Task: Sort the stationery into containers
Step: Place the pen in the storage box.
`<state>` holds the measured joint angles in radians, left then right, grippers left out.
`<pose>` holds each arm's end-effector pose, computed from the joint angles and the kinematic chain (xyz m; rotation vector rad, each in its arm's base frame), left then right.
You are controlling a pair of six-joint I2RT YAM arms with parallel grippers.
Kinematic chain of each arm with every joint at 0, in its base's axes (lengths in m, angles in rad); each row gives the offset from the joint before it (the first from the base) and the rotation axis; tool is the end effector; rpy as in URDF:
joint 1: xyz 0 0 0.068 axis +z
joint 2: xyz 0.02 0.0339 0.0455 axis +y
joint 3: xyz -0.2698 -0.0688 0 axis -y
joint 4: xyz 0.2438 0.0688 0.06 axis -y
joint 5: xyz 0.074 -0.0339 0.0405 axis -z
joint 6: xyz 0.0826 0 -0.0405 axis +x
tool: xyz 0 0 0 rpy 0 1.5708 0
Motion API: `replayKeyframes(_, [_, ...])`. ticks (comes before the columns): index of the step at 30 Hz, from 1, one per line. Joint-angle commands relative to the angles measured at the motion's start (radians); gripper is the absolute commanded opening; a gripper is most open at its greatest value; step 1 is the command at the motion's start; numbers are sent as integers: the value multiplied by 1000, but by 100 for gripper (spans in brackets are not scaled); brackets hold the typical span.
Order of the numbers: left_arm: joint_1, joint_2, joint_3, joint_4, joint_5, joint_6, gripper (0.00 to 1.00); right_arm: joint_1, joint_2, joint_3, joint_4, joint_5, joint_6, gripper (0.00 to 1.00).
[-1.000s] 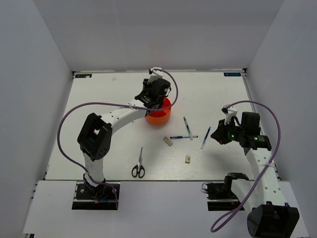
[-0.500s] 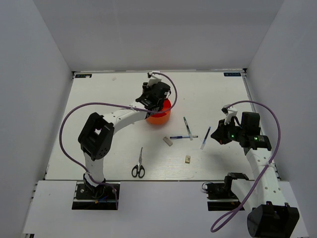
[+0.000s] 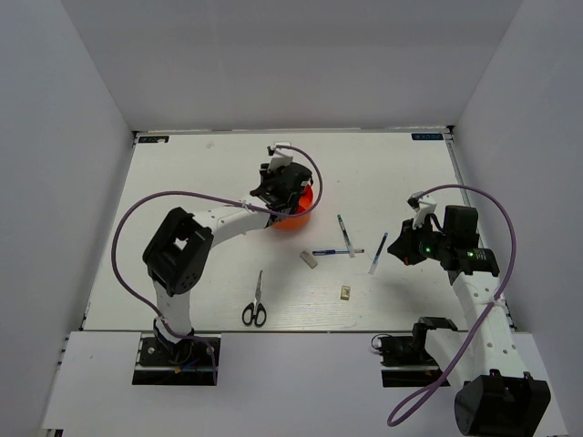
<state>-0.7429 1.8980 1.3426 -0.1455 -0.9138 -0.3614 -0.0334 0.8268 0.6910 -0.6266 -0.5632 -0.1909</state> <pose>0.3688 -0.2499 0.2112 -0.0673 1.9903 0.3394 0.1924 0.0377 0.2391 -0.4506 2.2015 0.5343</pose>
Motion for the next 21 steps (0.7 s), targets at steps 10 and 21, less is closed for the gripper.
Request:
replayKeyframes(10, [-27, -88, -13, 0, -16, -8, 71, -5, 6, 16, 30, 0, -1, 0])
replayKeyframes(21, [-64, -221, -25, -12, -69, 29, 69, -5, 6, 15, 30, -4, -5, 41])
